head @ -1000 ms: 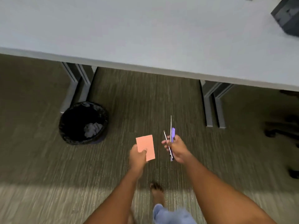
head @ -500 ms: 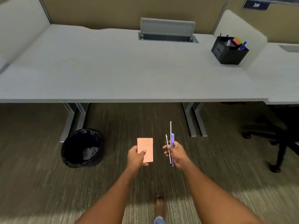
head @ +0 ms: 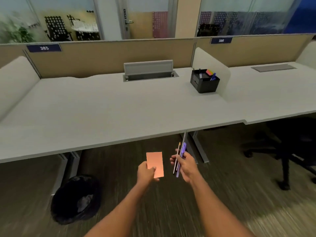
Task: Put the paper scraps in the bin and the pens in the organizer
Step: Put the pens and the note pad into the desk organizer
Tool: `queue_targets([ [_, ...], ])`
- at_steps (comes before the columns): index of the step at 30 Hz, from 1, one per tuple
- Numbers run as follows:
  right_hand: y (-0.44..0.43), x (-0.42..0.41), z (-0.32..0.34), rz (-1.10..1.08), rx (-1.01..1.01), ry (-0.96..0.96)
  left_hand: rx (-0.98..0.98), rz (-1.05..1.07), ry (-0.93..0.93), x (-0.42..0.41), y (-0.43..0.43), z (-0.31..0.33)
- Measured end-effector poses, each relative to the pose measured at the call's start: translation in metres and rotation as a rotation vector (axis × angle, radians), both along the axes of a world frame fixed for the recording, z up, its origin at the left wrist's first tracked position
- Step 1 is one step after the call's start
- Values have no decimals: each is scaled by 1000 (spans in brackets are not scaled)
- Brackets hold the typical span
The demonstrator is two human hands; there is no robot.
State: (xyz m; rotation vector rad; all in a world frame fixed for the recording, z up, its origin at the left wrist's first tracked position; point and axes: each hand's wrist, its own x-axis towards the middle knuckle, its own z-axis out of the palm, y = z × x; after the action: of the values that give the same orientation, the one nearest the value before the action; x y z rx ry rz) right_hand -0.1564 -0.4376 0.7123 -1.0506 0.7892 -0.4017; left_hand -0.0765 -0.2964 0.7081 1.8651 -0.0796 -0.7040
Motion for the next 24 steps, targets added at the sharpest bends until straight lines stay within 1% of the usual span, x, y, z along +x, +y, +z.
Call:
queue_targets([
  [3, -37, 13, 20, -37, 92, -94, 20, -72, -89, 7, -40, 13],
  [5, -59, 23, 33, -21, 106, -140, 5, -80, -122, 13, -65, 22],
  [9, -100, 41, 57, 16, 98, -181, -72, -76, -140, 26, -111, 39],
  [13, -136, 57, 78, 34, 46, -209, -220, -62, -194, 32, -147, 56],
  [15, -152, 65, 84, 35, 17, -222, -264, -82, -221, 34, -162, 62],
  [17, -168, 73, 89, 41, -31, -220, -256, -110, -281, 39, -179, 67],
  [20, -191, 88, 95, 54, -83, -224, -185, -132, -342, 53, -204, 70],
  [22, -204, 100, 98, 65, -114, -227, -144, -136, -332, 66, -220, 70],
  [24, -218, 113, 100, 65, -135, -241, -164, -135, -321, 81, -235, 70],
])
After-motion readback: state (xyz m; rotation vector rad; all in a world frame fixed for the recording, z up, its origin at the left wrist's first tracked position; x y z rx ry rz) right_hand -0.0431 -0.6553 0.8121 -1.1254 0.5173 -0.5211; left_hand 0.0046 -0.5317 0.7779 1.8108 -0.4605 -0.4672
